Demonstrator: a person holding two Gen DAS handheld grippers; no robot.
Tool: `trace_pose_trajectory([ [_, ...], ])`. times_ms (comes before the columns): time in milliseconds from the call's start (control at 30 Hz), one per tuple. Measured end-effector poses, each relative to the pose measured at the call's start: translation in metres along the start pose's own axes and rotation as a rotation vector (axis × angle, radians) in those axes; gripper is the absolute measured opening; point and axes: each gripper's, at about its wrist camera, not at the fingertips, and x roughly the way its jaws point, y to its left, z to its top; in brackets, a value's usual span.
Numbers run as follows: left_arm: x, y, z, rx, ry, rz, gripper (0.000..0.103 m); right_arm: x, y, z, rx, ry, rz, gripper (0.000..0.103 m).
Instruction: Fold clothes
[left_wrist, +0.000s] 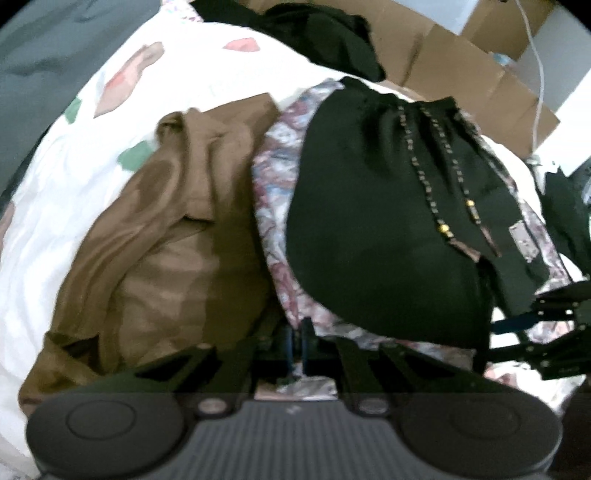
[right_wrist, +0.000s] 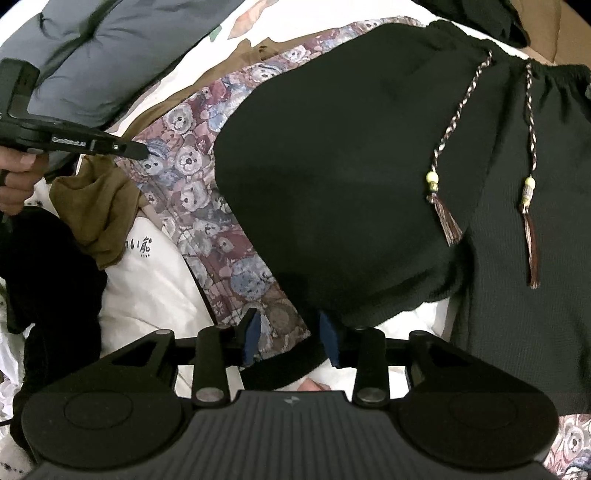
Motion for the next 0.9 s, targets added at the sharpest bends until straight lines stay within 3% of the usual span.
trace_pose_trajectory([
  [200, 0.008, -0.024, 0.012, 0.024, -0.002, -0.065, 0.004, 0.000, 0.006, 0.005, -0.005, -0.024, 0.009, 0.044],
  [733, 0.038, -0.068, 0.038, 0.014, 0.004, -0.261, 0.004, -0.007, 0.032, 0.036, -0.015, -0.196, 0.168, 0.053],
  [900, 0.043, -0.075, 0.044, -0.022, 0.007, -0.320, 0.004, -0.003, 0.039, 0.049, -0.029, -0.218, 0.136, 0.057],
])
